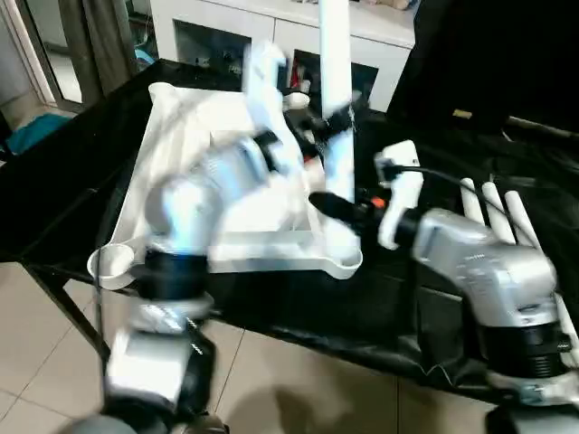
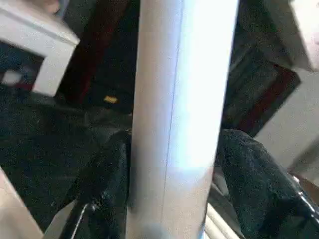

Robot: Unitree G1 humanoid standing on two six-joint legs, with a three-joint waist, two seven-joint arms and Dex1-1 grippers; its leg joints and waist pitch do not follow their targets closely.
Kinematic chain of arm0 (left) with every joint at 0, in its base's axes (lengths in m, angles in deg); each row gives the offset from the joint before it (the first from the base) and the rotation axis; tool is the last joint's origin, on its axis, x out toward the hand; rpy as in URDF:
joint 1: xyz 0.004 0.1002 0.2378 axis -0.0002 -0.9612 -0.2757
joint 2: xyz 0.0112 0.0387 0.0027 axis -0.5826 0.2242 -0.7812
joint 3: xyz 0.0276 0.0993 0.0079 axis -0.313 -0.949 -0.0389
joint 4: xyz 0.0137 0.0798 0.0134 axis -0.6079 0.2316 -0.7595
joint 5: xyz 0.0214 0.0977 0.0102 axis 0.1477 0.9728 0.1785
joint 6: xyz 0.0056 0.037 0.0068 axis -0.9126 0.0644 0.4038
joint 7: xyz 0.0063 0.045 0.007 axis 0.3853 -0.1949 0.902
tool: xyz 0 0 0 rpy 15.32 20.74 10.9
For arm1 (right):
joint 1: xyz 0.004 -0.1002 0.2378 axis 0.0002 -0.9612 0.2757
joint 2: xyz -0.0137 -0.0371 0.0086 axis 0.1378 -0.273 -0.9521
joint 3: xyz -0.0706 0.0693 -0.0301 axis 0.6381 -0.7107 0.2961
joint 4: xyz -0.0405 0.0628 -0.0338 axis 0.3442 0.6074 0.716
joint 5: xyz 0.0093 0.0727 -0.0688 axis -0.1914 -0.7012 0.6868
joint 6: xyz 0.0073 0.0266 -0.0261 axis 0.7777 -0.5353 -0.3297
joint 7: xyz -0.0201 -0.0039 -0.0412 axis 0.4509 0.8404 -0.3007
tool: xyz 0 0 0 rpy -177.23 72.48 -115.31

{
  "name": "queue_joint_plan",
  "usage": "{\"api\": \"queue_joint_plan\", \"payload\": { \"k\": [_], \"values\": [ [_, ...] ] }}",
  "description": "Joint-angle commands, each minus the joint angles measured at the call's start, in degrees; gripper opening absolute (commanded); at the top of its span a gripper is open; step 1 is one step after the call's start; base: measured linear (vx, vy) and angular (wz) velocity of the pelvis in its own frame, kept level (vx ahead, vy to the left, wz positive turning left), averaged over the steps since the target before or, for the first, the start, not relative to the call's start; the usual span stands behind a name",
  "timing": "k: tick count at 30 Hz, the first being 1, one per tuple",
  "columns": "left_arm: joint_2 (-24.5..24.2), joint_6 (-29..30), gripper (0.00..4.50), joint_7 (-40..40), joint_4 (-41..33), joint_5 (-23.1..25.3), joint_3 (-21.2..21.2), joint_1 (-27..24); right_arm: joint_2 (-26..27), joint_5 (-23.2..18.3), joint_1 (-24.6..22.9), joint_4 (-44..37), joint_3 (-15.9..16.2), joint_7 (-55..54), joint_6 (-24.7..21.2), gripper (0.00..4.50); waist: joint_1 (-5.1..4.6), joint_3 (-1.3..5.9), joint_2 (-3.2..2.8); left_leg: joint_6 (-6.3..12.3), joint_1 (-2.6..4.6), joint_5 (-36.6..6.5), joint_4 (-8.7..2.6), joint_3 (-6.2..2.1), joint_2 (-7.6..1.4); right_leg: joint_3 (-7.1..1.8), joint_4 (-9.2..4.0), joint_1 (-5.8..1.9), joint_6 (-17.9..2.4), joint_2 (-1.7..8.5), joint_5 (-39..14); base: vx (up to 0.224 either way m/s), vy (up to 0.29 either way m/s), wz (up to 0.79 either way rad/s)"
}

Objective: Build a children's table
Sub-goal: Pick table leg

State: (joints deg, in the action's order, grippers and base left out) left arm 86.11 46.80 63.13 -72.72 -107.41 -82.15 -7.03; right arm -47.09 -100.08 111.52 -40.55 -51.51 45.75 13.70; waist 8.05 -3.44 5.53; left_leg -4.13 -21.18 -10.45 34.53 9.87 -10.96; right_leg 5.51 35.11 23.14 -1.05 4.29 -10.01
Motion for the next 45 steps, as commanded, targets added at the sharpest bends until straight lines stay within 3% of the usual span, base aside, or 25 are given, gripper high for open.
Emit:
{"api": "queue_joint_plan", "payload": {
  "k": [1,8,13,14,20,25,26,27,31,32,33,34,35,40,45],
  "values": [
    [1.24,-1.08,2.56,4.16,-0.63,2.43,0.05,-0.08,0.17,1.28,1.39,-0.20,-0.05,-1.81,1.04,1.94,-0.28,4.18,0.13,-2.63,0.48,-5.96,-3.88,-0.66,-2.23,-3.32,-3.99,-3.46,-3.71,4.26,-11.64,0.000,0.000,0.00],
    [1.48,-1.13,2.08,5.42,-1.05,2.32,0.78,-0.01,-0.03,2.57,2.25,-0.39,1.33,-1.71,0.71,1.93,-0.42,4.08,0.29,-2.54,0.43,-6.38,-3.91,-0.71,-2.08,-3.25,-4.17,-3.28,-1.39,4.18,-13.22,0.000,0.000,0.00],
    [1.70,-1.06,1.86,5.38,-1.95,1.99,0.69,-0.80,-0.72,4.40,2.09,-0.74,2.87,-1.36,2.44,1.93,-0.46,4.19,0.19,-2.62,0.46,-5.66,-3.84,-0.69,-2.15,-3.30,-3.90,-3.29,-2.23,4.16,-10.47,0.000,0.000,0.00],
    [1.83,-1.14,1.85,5.42,-2.00,1.92,0.72,-0.89,-0.50,4.09,2.06,-0.77,2.63,-1.36,2.57,2.28,-0.44,4.18,0.17,-2.45,0.55,-5.57,-3.84,-0.65,-2.12,-3.33,-3.87,-3.27,-2.53,4.12,-10.03,0.000,0.000,0.00],
    [0.04,-1.42,1.84,0.43,-2.40,1.22,-1.44,-0.83,-1.97,0.09,1.13,-2.32,1.17,3.36,0.81,2.96,-0.31,4.12,0.25,-2.01,0.57,-6.25,-3.87,-0.65,-2.10,-3.32,-4.03,-3.38,-2.18,4.15,-11.49,0.000,0.000,0.00],
    [-2.82,-0.44,1.84,-5.84,-3.07,-0.07,-3.42,-0.51,-6.94,-2.73,0.55,-2.87,-0.54,8.72,-1.73,3.37,-0.08,4.18,0.11,-1.85,0.60,-6.00,-3.82,-0.64,-2.14,-3.31,-3.91,-3.50,-2.85,4.15,-10.53,0.000,0.000,0.00],
    [-4.60,0.71,1.83,-10.90,-3.35,-2.21,-3.89,0.44,-11.22,-6.72,-0.13,-3.55,-2.64,14.36,-4.54,3.49,0.08,4.14,0.31,-1.41,0.70,-5.95,-3.72,-0.52,-2.02,-3.32,-4.01,-3.57,-3.17,4.06,-10.69,0.000,0.000,0.00],
    [-4.75,0.83,1.83,-11.39,-3.37,-2.47,-3.87,0.54,-11.57,-7.09,-0.21,-3.63,-2.85,14.84,-4.78,3.49,0.19,4.15,0.30,-1.22,0.83,-5.85,-3.73,-0.47,-2.16,-3.42,-3.88,-3.53,-3.50,4.18,-10.52,0.000,0.000,0.00],
    [-6.84,2.38,1.83,-17.90,-3.59,-6.15,-3.32,1.82,-15.20,-11.77,-0.95,-4.34,-5.45,20.11,-8.05,3.49,0.07,4.09,0.40,-0.74,0.21,-4.80,-3.65,-0.55,-2.12,-3.29,-3.82,-3.69,-4.85,4.29,-10.25,0.000,0.000,0.00],
    [-6.84,2.38,1.83,-17.90,-3.59,-6.15,-3.32,1.82,-15.20,-11.77,-0.95,-4.34,-5.45,20.11,-8.05,3.49,0.01,4.16,0.01,-0.76,0.43,-5.21,-3.62,-0.52,-2.09,-3.24,-4.01,-3.66,-5.17,4.31,-11.26,0.000,0.000,0.00],
    [-7.44,2.80,1.83,-19.67,-3.65,-7.30,-3.00,2.13,-15.79,-13.03,-0.97,-4.32,-6.14,21.00,-8.99,3.49,-0.05,4.10,0.20,-0.68,0.41,-5.57,-3.57,-0.45,-2.00,-3.23,-4.09,-3.64,-5.57,4.28,-12.08,0.000,0.000,0.00],
    [-8.48,3.75,1.83,-22.83,-4.38,-9.73,-2.42,2.45,-16.47,-14.74,-1.21,-4.33,-6.97,22.32,-10.28,3.49,0.07,4.13,-0.14,-0.74,0.48,-5.62,-3.59,-0.49,-2.05,-3.22,-4.08,-3.60,-5.81,4.35,-12.34,0.000,0.000,0.00],
    [-9.29,4.81,1.83,-25.53,-5.19,-12.24,-1.72,2.74,-17.12,-16.21,-1.58,-4.45,-7.51,23.45,-11.42,3.49,0.03,4.09,-0.03,-0.68,0.52,-6.13,-3.58,-0.45,-2.00,-3.18,-4.19,-3.63,-6.03,4.32,-13.26,0.000,0.000,0.00],
    [-9.20,6.51,1.83,-27.64,-6.37,-15.96,-0.41,3.04,-18.00,-17.58,-2.72,-5.38,-6.57,24.49,-12.64,3.21,0.16,4.05,-0.33,-1.51,0.74,-7.13,-3.67,-0.56,-2.31,-3.13,-4.28,-3.45,-6.75,4.31,-13.76,0.000,0.000,0.00],
    [-8.97,6.47,1.83,-28.07,-7.61,-16.85,-0.63,2.80,-17.51,-18.64,-3.66,-6.78,-5.90,24.74,-13.88,2.73,0.23,4.06,-0.11,-1.97,0.61,-7.21,-3.77,-0.64,-2.38,-3.12,-4.28,-3.58,-6.31,4.38,-14.46,0.000,0.000,0.00]
  ]
}}
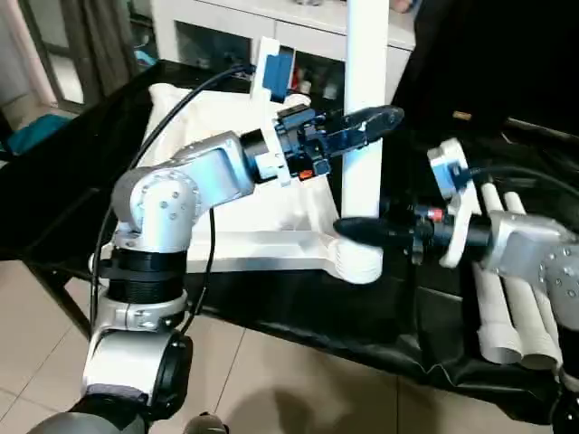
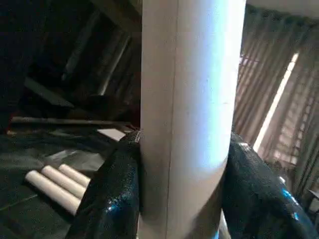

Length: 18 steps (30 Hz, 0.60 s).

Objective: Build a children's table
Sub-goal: Pick table leg

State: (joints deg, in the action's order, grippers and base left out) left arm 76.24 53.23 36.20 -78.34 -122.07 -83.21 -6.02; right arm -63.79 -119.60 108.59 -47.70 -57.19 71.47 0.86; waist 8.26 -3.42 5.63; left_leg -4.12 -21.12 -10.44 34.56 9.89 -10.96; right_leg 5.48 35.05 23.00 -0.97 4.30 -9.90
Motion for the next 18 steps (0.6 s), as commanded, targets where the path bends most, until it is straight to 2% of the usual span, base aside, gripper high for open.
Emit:
{"api": "queue_joint_plan", "payload": {
  "k": [1,3,4,10,13,14,16,18],
  "values": [
    [0.71,0.03,1.83,-1.40,-1.75,-2.17,0.38,1.87,-0.72,0.55,-0.65,0.30,-0.31,-1.03,-1.35,2.70,0.01,4.04,-0.19,-1.97,0.53,-7.07,-3.73,-0.61,-2.27,-3.12,-4.29,-3.40,-5.96,4.36,-14.87,0.000,0.000,0.00],
    [0.41,0.20,1.83,-1.76,-1.54,-2.42,0.26,1.94,-0.65,0.24,-0.45,0.36,-0.27,-1.24,-1.57,2.58,0.03,4.04,-0.19,-1.96,0.53,-6.93,-3.73,-0.60,-2.23,-3.12,-4.39,-3.39,-5.42,4.39,-15.68,0.000,0.000,0.00],
    [0.35,0.34,1.83,-1.85,-1.48,-2.66,0.29,1.95,-0.68,0.14,-0.38,0.41,-0.20,-1.34,-1.57,2.35,0.01,4.07,-0.21,-2.03,0.50,-6.76,-3.74,-0.64,-2.25,-3.09,-4.34,-3.40,-5.27,4.34,-15.68,0.000,0.000,0.00],
    [-0.26,0.52,1.82,-1.73,-1.99,-2.41,-0.55,1.35,-0.46,0.44,-0.44,0.09,0.11,-2.20,-0.20,2.07,0.02,4.15,-0.09,-2.14,0.43,-6.05,-3.69,-0.63,-2.24,-3.10,-4.20,-3.39,-5.06,4.33,-14.71,0.000,0.000,0.00],
    [-0.98,0.19,1.82,-2.34,-2.03,-0.82,-2.30,1.19,0.11,4.77,-0.75,-0.45,2.10,-1.82,6.38,2.07,-0.07,4.08,-0.13,-2.42,0.42,-6.28,-3.73,-0.62,-2.26,-3.11,-4.19,-3.33,-4.84,4.35,-14.90,0.000,0.000,0.00],
    [-1.14,0.11,1.82,-2.53,-1.99,-0.56,-2.64,1.20,0.22,4.46,-0.75,-0.34,2.03,-1.65,6.25,2.55,-0.12,4.06,0.00,-2.36,0.46,-6.51,-3.77,-0.61,-2.25,-3.10,-4.25,-3.30,-4.64,4.36,-15.63,0.000,0.000,0.00],
    [-1.33,-0.12,1.82,-2.66,-1.80,0.00,-3.20,1.20,0.55,3.59,-0.46,0.13,1.47,-2.00,5.35,2.55,-0.10,4.08,-0.03,-2.12,0.49,-6.36,-3.75,-0.59,-2.21,-3.12,-4.29,-3.28,-4.69,4.31,-15.53,0.000,0.000,0.00],
    [-1.54,-0.08,1.82,-2.86,-1.65,0.38,-3.88,1.21,0.42,2.95,0.05,0.75,1.27,-1.92,4.55,2.80,-0.04,4.09,-0.10,-1.99,0.58,-6.29,-3.73,-0.57,-2.27,-3.15,-4.20,-3.23,-4.97,4.27,-14.93,0.000,0.000,0.00]
  ]
}}
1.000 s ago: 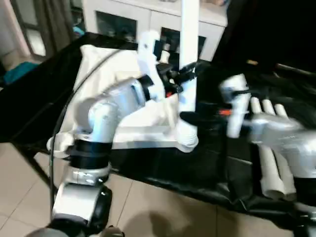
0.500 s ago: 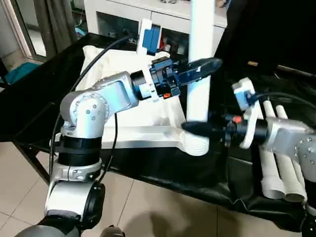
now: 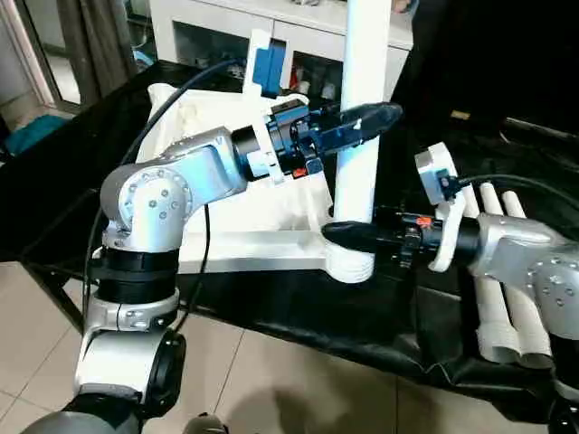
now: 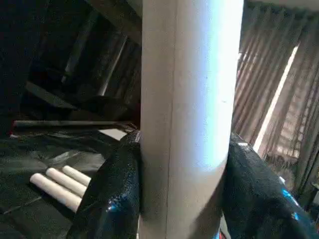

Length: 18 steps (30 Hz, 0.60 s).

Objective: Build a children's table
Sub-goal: Pick table leg

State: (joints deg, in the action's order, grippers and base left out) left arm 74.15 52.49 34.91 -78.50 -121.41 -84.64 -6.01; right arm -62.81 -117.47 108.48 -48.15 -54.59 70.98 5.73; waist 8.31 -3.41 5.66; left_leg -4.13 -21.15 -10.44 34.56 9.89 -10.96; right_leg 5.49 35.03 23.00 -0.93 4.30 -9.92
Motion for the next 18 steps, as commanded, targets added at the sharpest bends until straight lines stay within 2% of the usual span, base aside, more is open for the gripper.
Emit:
{"api": "queue_joint_plan", "payload": {
  "k": [1,3,5,6,12,14,18],
  "values": [
    [0.57,0.90,1.82,-1.67,-1.80,-0.51,-2.65,1.13,-0.89,0.85,0.22,1.19,-1.11,-1.18,-0.48,2.91,-0.04,4.09,-0.10,-2.00,0.56,-6.09,-3.73,-0.58,-2.28,-3.16,-4.08,-3.29,-5.18,4.29,-14.44,0.000,0.000,0.00],
    [0.43,1.05,1.82,-1.84,-2.05,-0.54,-2.97,1.07,-1.09,0.81,0.25,1.28,-0.81,-0.94,-0.38,2.91,-0.03,4.08,0.08,-2.06,0.45,-5.97,-3.76,-0.60,-2.27,-3.14,-4.03,-3.39,-5.23,4.35,-14.62,0.000,0.000,0.00],
    [0.16,1.17,1.82,-2.10,-2.41,-0.44,-3.59,0.96,-1.46,0.59,0.27,1.40,-0.27,-0.28,-0.20,2.98,-0.07,4.03,0.01,-2.09,0.44,-6.11,-3.75,-0.58,-2.26,-3.15,-4.10,-3.37,-5.12,4.34,-14.81,0.000,0.000,0.00],
    [0.04,1.20,1.82,-2.25,-2.62,-0.39,-3.91,0.91,-1.61,0.25,0.32,1.40,-0.09,0.15,-0.45,2.98,-0.09,4.06,0.23,-1.97,0.46,-6.17,-3.72,-0.53,-2.23,-3.14,-4.18,-3.37,-5.02,4.34,-15.03,0.000,0.000,0.00],
    [-0.61,1.14,1.82,-3.26,-3.05,0.14,-5.30,0.87,-2.35,-0.83,0.59,0.99,0.40,1.73,-1.54,2.98,-0.06,4.02,0.13,-1.96,0.44,-6.21,-3.73,-0.58,-2.25,-3.13,-4.21,-3.34,-4.65,4.34,-15.97,0.000,0.000,0.00],
    [-0.80,0.99,1.82,-3.34,-2.87,0.40,-5.67,0.86,-3.03,-1.61,0.40,-0.05,0.70,2.90,-1.81,2.98,-0.02,4.03,-0.07,-1.98,0.46,-6.22,-3.73,-0.59,-2.27,-3.14,-4.25,-3.34,-4.61,4.36,-15.99,0.000,0.000,0.00],
    [-0.64,0.62,1.82,-2.86,-2.06,0.84,-5.94,1.20,-3.68,-1.17,0.05,-0.98,1.64,3.68,-1.14,2.98,0.01,4.02,0.07,-2.12,0.41,-6.27,-3.72,-0.60,-2.26,-3.11,-4.23,-3.35,-4.58,4.32,-15.91,0.000,0.000,0.00]
  ]
}}
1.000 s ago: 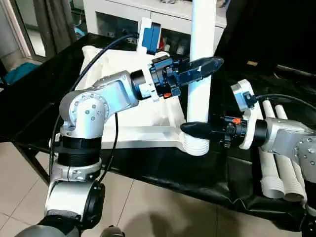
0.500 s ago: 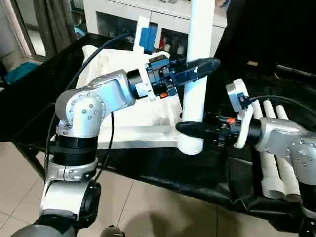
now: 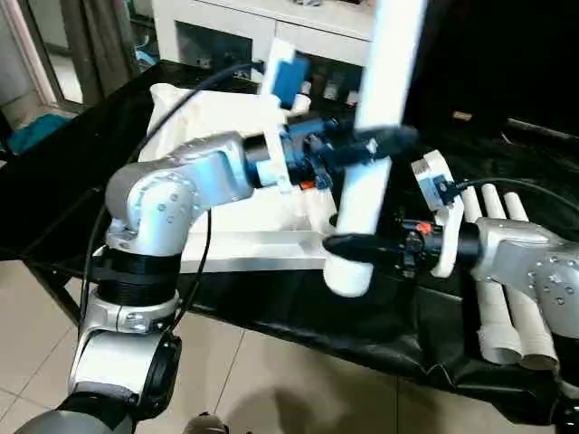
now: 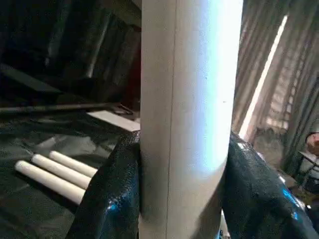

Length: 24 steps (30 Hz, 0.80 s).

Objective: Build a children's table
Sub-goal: Pick table leg

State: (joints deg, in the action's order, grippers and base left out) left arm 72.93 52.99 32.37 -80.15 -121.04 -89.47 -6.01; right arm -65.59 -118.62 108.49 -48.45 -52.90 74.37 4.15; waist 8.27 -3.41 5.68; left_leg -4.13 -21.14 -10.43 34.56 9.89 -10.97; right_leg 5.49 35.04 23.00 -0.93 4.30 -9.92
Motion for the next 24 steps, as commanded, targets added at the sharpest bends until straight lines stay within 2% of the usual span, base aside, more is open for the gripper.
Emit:
{"api": "queue_joint_plan", "payload": {
  "k": [1,2,7,10,18,24],
  "values": [
    [0.65,0.03,1.82,-0.17,-0.23,0.56,-1.10,1.28,-0.93,0.16,-0.01,-0.76,0.12,0.30,0.58,2.98,0.07,4.03,-0.10,-2.12,0.42,-6.37,-3.70,-0.60,-2.23,-3.11,-4.26,-3.35,-4.60,4.34,-16.01,0.000,0.000,0.00],
    [0.67,-0.03,1.82,-0.15,-0.15,0.63,-1.13,1.30,-0.90,0.39,-0.10,-0.78,0.26,0.26,0.65,2.98,0.02,4.04,0.05,-2.13,0.32,-6.27,-3.68,-0.58,-2.19,-3.10,-4.28,-3.41,-4.52,4.34,-16.10,0.000,0.000,0.00],
    [0.53,-0.17,1.82,-0.24,-0.07,0.49,-1.10,1.38,-1.24,1.40,-0.58,-0.83,1.08,0.26,0.98,2.98,0.03,4.07,-0.11,-2.09,0.41,-6.16,-3.67,-0.61,-2.24,-3.10,-4.22,-3.37,-4.73,4.32,-15.67,0.000,0.000,0.00],
    [0.40,-0.24,1.82,-0.34,0.08,0.38,-1.02,1.45,-1.49,1.45,-0.85,-0.92,1.46,0.30,0.99,2.98,0.04,4.10,0.05,-2.04,0.41,-5.96,-3.62,-0.59,-2.22,-3.10,-4.16,-3.42,-4.83,4.27,-15.33,0.000,0.000,0.00],
    [0.27,-0.62,1.82,-0.38,0.69,0.78,-1.09,1.43,-1.46,1.73,-1.27,-0.80,1.81,0.20,1.12,2.26,0.04,4.09,-0.06,-2.05,0.44,-6.47,-3.68,-0.63,-2.25,-3.08,-4.22,-3.42,-4.89,4.31,-15.64,0.000,0.000,0.00],
    [0.14,-0.69,1.82,-0.52,0.65,0.85,-1.20,1.27,-0.36,1.43,-1.25,-0.10,1.04,-1.07,1.36,2.03,0.02,4.08,-0.06,-2.05,0.41,-6.27,-3.66,-0.62,-2.23,-3.08,-4.19,-3.38,-4.98,4.32,-15.58,0.000,0.000,0.00]
  ]
}}
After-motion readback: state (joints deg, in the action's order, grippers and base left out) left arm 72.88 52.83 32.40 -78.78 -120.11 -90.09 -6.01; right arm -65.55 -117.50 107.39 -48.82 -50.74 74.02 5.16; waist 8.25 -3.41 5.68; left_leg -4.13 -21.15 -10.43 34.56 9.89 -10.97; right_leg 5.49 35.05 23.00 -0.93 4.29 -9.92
